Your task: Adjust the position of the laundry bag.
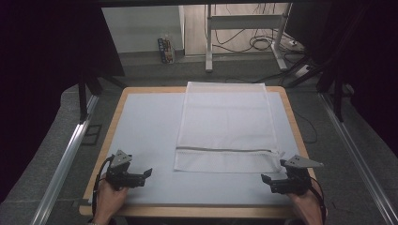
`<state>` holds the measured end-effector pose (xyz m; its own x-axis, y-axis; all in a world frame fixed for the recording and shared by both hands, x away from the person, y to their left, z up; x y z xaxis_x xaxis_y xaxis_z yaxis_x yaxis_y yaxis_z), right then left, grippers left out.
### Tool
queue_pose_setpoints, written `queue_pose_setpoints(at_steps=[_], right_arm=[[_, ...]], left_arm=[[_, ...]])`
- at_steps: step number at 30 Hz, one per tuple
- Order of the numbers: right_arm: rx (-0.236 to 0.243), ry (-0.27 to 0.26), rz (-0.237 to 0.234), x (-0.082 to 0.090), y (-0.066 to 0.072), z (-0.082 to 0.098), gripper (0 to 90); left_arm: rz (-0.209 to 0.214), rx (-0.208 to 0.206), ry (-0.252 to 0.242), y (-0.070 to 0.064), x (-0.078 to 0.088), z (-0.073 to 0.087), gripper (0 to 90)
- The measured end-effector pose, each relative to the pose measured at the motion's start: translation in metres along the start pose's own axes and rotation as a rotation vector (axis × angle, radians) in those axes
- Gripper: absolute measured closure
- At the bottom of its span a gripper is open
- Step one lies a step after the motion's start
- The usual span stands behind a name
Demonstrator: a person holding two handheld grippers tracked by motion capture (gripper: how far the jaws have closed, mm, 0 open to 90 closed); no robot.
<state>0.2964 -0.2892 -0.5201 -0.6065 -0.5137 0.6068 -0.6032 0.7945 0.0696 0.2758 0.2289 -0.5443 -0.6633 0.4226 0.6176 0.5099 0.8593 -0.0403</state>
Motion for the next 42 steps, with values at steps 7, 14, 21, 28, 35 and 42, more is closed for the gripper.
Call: queue_pose_setpoints(at_steps=[7,14,21,28,35,42], right_arm=[[0.003,0.003,0.003,0.000,-0.001,0.000,3.2],[-0.014,0.015,-0.007,-0.001,-0.002,0.000,3.3],[0.000,0.023,0.006,-0.004,-0.002,0.000,2.7],[-0.005,0.028,0.016,-0.006,-0.001,0.001,2.5],[-0.020,0.027,0.041,-0.008,-0.004,-0.001,0.5],[-0.069,0.054,0.054,-0.003,-0.011,-0.004,5.8]], left_arm=[[0.000,0.009,-0.004,0.001,-0.002,0.001,1.2],[0.014,0.009,0.017,0.000,-0.004,0.002,1.3],[0.007,-0.008,0.041,-0.002,-0.005,0.001,2.2],[0.003,0.005,0.054,-0.002,-0.004,0.000,2.8],[0.011,0.001,0.059,-0.006,-0.006,-0.004,2.3],[0.027,-0.031,0.063,-0.014,-0.011,-0.011,7.4]])
Point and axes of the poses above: each handheld gripper's, and its own axes: x roughly backward along the jaws, z roughly out of its underside, y roughly to its left, the point moved 3 cm from there along -x, roughly forward along the jaws, and after that the axes turned 2 degrees about -x, right-handed, at the moved point
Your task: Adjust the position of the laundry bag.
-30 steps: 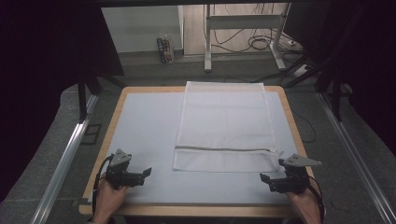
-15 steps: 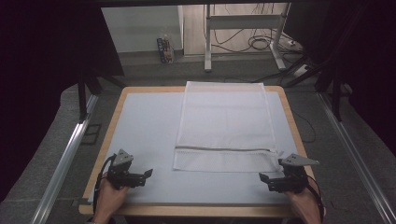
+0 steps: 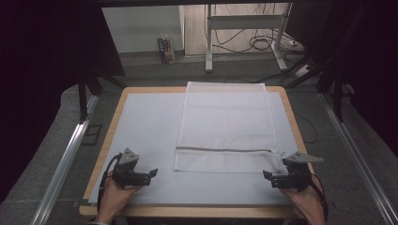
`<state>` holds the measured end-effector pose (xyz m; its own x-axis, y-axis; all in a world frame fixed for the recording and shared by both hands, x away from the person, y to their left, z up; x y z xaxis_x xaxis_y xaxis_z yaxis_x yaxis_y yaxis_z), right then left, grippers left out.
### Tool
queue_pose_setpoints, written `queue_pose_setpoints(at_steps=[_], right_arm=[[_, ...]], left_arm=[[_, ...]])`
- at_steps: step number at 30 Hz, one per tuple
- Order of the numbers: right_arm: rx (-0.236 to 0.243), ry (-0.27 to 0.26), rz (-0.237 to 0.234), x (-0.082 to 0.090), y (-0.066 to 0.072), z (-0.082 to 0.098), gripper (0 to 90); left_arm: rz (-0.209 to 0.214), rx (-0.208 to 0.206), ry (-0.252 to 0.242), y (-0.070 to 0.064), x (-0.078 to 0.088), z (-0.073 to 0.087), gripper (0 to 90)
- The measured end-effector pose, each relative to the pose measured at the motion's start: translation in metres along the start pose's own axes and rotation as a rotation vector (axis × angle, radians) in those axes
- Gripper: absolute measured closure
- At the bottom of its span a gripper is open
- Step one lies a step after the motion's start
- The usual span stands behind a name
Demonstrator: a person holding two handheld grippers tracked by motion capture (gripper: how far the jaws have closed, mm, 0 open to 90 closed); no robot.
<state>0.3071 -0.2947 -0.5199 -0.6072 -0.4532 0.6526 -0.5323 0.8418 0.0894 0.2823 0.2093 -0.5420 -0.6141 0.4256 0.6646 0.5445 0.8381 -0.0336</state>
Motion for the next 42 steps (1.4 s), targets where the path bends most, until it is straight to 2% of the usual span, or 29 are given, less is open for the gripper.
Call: queue_pose_setpoints(at_steps=[3,6,8,12,18,22,26,31,37,42], right_arm=[[-0.001,0.000,0.015,0.003,-0.004,-0.001,11.0],[0.009,0.007,0.054,0.006,-0.009,-0.003,16.6],[0.004,0.013,0.049,0.005,-0.012,-0.002,19.2],[-0.011,0.025,0.051,0.000,-0.020,-0.003,20.1],[-0.007,0.054,0.082,-0.010,-0.027,-0.006,25.3],[-0.001,0.057,0.097,-0.013,-0.030,-0.008,28.4],[0.009,0.066,0.102,-0.018,-0.034,-0.009,30.7],[0.006,0.053,0.103,-0.020,-0.038,-0.010,30.3],[0.008,0.061,0.098,-0.023,-0.041,-0.012,32.2],[0.038,0.073,0.101,-0.025,-0.039,-0.014,39.3]], left_arm=[[0.018,-0.017,-0.017,-0.003,-0.003,-0.006,10.8],[0.024,-0.020,-0.030,-0.004,-0.008,-0.011,13.1],[0.025,-0.023,-0.037,-0.004,-0.011,-0.014,14.4],[0.030,-0.033,-0.054,-0.004,-0.018,-0.020,18.1],[0.036,-0.031,-0.056,-0.007,-0.032,-0.030,23.2],[0.039,-0.061,-0.041,-0.013,-0.045,-0.038,26.4],[0.051,-0.069,-0.038,-0.018,-0.057,-0.045,28.1],[0.048,-0.080,-0.016,-0.022,-0.073,-0.050,27.6],[0.032,-0.088,-0.012,-0.023,-0.081,-0.054,28.2],[0.030,-0.085,0.009,-0.022,-0.087,-0.054,32.0]])
Point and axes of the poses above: each handheld gripper's, and its own axes: x roughly backward along the jaws, z roughly out of its underside, y roughly to its left, the point moved 3 cm from there along -x, roughly forward along the jaws, and after that the axes turned 2 degrees about -x, right-handed, at the moved point
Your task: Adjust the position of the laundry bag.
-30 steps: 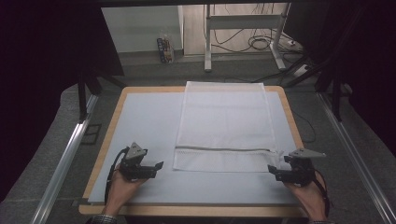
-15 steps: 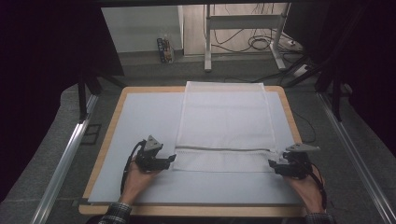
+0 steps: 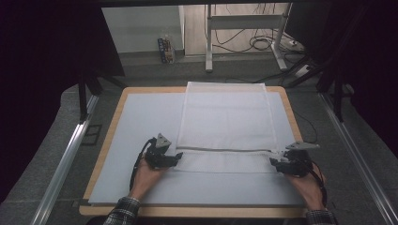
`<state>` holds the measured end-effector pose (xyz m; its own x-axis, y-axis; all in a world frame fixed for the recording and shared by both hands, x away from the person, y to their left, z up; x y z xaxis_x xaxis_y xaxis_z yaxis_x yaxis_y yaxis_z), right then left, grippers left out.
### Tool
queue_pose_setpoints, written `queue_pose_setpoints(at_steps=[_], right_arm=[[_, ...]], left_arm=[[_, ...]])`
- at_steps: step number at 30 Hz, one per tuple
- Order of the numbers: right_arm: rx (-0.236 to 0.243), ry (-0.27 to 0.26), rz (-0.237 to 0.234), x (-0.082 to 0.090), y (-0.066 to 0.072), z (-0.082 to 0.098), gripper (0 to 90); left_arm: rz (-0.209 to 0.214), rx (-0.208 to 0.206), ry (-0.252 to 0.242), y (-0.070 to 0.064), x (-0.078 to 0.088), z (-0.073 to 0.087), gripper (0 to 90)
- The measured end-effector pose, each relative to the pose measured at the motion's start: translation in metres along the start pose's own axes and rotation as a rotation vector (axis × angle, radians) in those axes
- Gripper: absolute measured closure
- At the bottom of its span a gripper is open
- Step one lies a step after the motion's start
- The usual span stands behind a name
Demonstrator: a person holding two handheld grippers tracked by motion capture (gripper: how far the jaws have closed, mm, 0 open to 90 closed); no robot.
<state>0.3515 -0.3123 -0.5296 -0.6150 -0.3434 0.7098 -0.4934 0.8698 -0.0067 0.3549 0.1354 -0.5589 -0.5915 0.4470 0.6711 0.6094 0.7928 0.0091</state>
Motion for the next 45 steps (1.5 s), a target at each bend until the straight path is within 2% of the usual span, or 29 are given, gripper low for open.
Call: queue_pose_setpoints(at_steps=[2,5,6,7,9,10,11,12,13,16,18,23,26,37,45], right_arm=[[0.012,0.012,0.003,0.000,0.001,0.000,43.4],[0.014,0.036,0.003,-0.001,0.001,0.000,50.9],[0.011,0.052,0.004,-0.001,0.001,0.001,54.9],[0.010,0.088,0.010,-0.003,0.002,0.002,60.5],[0.005,0.084,0.002,-0.003,0.001,0.002,63.6],[-0.015,0.096,0.003,-0.002,0.001,0.002,73.4],[-0.015,0.096,0.003,-0.002,0.001,0.002,73.4],[-0.028,0.100,-0.004,-0.001,0.000,0.002,82.2],[-0.031,0.103,-0.005,-0.001,0.000,0.002,85.3],[-0.034,0.107,-0.012,-0.001,0.001,0.002,87.6],[-0.025,0.109,-0.004,-0.001,0.002,0.002,88.0],[-0.005,0.103,-0.006,-0.001,0.002,0.002,88.0],[0.011,0.099,-0.007,0.000,0.003,0.002,88.0],[0.055,0.096,-0.044,0.005,0.010,0.002,87.9],[0.061,0.100,-0.090,0.006,0.014,0.004,87.9]], left_arm=[[0.001,0.000,0.004,0.000,-0.002,0.000,35.6],[0.014,-0.005,0.039,-0.004,-0.005,0.000,43.7],[0.024,-0.001,0.038,-0.004,-0.006,0.000,47.4],[0.031,0.013,0.037,-0.005,-0.006,0.000,55.1],[0.028,0.021,0.037,-0.005,-0.006,-0.001,58.2],[0.028,0.026,0.036,-0.005,-0.006,-0.001,69.6],[0.029,0.043,0.034,-0.004,-0.006,-0.001,69.6],[0.034,0.053,0.032,-0.002,-0.006,-0.001,74.7],[0.037,0.068,0.029,-0.001,-0.006,-0.001,79.6],[0.063,0.099,0.021,0.001,-0.007,0.000,84.6],[0.066,0.101,0.021,0.001,-0.007,-0.001,87.4],[0.050,0.067,0.025,0.000,-0.005,-0.002,88.8],[0.059,0.055,0.032,0.001,-0.004,-0.002,89.0],[0.089,0.040,0.052,0.007,0.004,0.000,89.0],[0.105,0.033,0.067,0.009,0.015,0.006,88.9]])
Point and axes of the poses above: each handheld gripper's, and its own axes: x roughly backward along the jaws, z roughly out of its underside, y roughly to its left, the point moved 3 cm from there along -x, roughly forward along the jaws, and after that the axes turned 2 degrees about -x, right-handed, at the moved point
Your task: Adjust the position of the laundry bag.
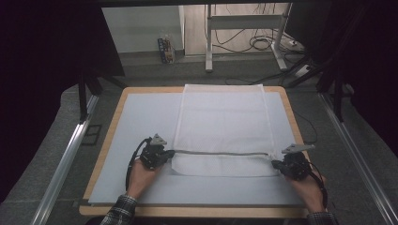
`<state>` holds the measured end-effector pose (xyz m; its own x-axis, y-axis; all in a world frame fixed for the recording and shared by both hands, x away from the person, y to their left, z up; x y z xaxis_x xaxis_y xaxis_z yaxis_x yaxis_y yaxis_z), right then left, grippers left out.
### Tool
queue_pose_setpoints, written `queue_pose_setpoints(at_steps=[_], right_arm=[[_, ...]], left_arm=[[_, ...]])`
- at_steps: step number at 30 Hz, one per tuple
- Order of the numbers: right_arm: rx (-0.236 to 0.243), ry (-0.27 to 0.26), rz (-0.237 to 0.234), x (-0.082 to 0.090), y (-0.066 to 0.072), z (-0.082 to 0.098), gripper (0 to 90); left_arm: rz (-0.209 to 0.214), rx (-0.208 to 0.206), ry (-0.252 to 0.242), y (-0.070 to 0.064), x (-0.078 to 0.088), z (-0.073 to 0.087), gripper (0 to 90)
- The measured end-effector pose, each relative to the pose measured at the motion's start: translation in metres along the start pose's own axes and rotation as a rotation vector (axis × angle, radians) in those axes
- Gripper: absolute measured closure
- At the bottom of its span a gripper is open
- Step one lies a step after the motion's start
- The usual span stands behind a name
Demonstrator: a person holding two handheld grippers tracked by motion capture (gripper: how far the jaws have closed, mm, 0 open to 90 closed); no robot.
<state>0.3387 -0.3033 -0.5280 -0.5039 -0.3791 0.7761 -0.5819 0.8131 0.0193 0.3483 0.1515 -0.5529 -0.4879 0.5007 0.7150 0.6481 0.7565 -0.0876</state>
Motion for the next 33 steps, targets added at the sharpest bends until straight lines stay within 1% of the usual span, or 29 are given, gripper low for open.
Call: queue_pose_setpoints(at_steps=[2,3,4,6,8,9,12,15,16,20,28,33], right_arm=[[0.013,0.001,-0.014,0.000,0.005,0.000,87.9],[0.013,0.001,-0.014,0.000,0.005,0.000,87.9],[0.021,0.004,-0.021,0.000,0.008,-0.001,87.9],[0.026,0.004,-0.022,0.000,0.009,-0.001,87.9],[0.035,0.007,-0.032,0.000,0.014,-0.001,87.9],[0.052,0.006,-0.038,0.000,0.018,-0.002,87.9],[0.057,0.009,-0.045,0.000,0.021,-0.002,87.9],[0.072,0.010,-0.058,0.000,0.028,-0.002,87.9],[0.077,0.010,-0.066,0.001,0.032,-0.001,87.8],[0.093,0.009,-0.074,0.002,0.037,-0.001,87.8],[0.103,0.017,-0.092,0.007,0.048,0.004,87.8],[0.123,0.016,-0.094,0.010,0.054,0.006,87.8]], left_arm=[[0.004,0.002,0.001,0.001,0.005,0.002,88.9],[0.004,0.006,-0.002,0.001,0.006,0.003,88.9],[0.007,0.008,-0.004,0.001,0.009,0.004,88.9],[0.009,0.014,-0.003,0.002,0.013,0.007,88.9],[0.010,0.016,0.002,0.003,0.018,0.010,88.9],[0.011,0.018,0.003,0.003,0.019,0.011,88.9],[0.012,0.025,0.006,0.005,0.025,0.015,88.9],[0.012,0.018,0.017,0.005,0.030,0.020,88.8],[0.013,0.015,0.022,0.005,0.032,0.021,88.8],[0.012,0.012,0.030,0.004,0.037,0.026,88.8],[0.015,0.009,0.032,-0.001,0.047,0.035,88.8],[0.019,0.006,0.041,-0.005,0.051,0.042,88.8]])
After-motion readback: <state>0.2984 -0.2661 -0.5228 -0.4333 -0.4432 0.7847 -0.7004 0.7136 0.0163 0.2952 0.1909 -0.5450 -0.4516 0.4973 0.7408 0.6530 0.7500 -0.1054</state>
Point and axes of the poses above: each handheld gripper's, and its own axes: x roughly backward along the jaws, z roughly out of its underside, y roughly to its left, the point moved 3 cm from there along -x, roughly forward along the jaws, and after that the axes turned 2 degrees about -x, right-handed, at the moved point
